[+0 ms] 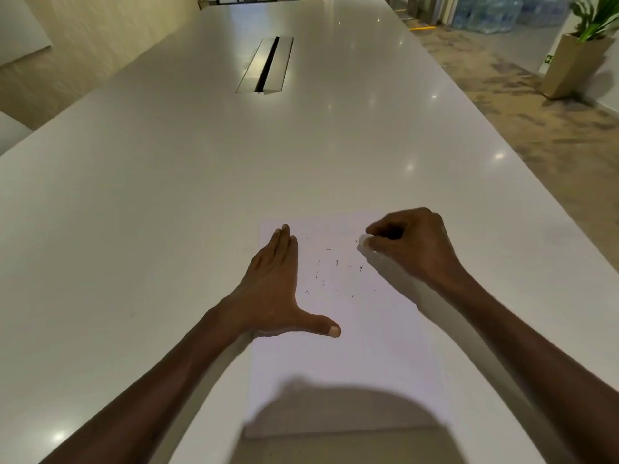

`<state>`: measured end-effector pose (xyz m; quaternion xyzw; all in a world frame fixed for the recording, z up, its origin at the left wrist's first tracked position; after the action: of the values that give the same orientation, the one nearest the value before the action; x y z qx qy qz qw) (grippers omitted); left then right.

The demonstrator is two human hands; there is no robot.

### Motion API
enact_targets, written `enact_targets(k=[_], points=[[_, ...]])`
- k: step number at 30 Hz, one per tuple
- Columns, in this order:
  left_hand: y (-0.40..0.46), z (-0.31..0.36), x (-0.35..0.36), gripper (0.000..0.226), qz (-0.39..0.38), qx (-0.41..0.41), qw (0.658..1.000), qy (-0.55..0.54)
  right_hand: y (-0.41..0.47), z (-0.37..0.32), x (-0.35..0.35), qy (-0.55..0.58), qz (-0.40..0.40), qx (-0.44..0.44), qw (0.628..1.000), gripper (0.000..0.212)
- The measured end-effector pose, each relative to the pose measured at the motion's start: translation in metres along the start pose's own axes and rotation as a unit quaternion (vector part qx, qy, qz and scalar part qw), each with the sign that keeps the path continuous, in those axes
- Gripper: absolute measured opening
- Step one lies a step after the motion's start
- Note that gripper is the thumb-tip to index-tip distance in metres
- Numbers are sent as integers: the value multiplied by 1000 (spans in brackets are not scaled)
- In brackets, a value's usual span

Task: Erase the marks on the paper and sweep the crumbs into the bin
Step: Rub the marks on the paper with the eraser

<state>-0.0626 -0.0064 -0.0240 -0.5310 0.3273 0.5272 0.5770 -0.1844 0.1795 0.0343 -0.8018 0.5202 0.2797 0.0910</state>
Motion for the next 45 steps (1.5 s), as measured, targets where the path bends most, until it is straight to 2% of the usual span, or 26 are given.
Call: enact_targets(k=[4, 9, 14, 25, 30, 34, 40, 45], points=[[-1, 1, -2, 165, -1, -6, 1000, 18, 35, -17, 33, -19, -8, -43, 999, 5], [-3, -1, -2, 165, 1, -6, 999, 31, 58, -33, 77, -56, -101, -116, 987, 9], [-2, -1, -2, 164, -3, -3, 1000, 30, 69, -28, 81, -143, -181, -159, 960, 9], [-2, -1, -3, 164, -5, 0, 999, 32, 69, -10, 37, -244, -186, -204, 929, 10], [-2, 0, -2, 165, 3, -1, 1000, 25, 69, -31, 51, -180, -194, -198, 944, 7], [-1, -1, -1, 165, 8, -3, 1000, 26, 74, -38, 79, -176, -224, -218, 933, 12], [-1, -1, -1, 162, 6, -1, 1000, 23, 71, -18, 52, -227, -236, -252, 911, 8], [-2, -1, -1, 162, 7, 0, 1000, 28, 78, -1, 36, -318, -241, -268, 877, 8]])
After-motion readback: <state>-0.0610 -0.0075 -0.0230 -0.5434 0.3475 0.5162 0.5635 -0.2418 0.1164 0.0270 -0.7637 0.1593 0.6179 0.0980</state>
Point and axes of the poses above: each hand's wrist, its own y-axis towards the middle knuckle, its own x-axis out of the palm, z = x × y, the point moved 5 cm from there along y, towards the middle knuckle, and after that the axes turned 4 degrees about y, right-handed, at the moved point
